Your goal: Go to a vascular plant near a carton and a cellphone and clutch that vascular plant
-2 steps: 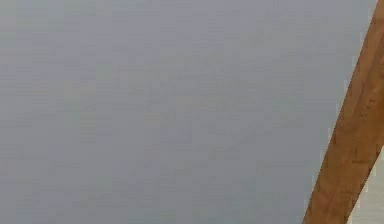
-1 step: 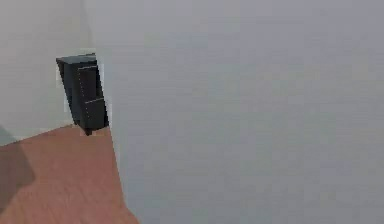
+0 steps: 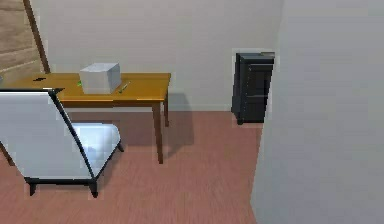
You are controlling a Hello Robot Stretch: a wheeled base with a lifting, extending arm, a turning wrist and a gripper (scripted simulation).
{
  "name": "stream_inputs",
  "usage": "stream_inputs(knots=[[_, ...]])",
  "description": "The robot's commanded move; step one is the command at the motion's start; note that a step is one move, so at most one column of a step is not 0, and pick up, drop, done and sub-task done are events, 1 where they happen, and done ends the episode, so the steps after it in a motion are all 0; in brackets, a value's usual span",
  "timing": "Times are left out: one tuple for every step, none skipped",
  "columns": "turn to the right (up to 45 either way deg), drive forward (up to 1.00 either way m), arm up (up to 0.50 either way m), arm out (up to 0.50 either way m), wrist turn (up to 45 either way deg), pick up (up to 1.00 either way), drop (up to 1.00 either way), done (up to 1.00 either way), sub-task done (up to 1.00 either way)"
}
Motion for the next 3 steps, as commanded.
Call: stream_inputs(knots=[[-9.0, 0.0, 0.0, 0.0, 0.0, 0.0, 0.0, 0.0, 0.0], [0.0, 1.0, 0.0, 0.0, 0.0, 0.0, 0.0, 0.0, 0.0], [0.0, 0.45, 0.0, 0.0, 0.0, 0.0, 0.0, 0.0, 0.0]])
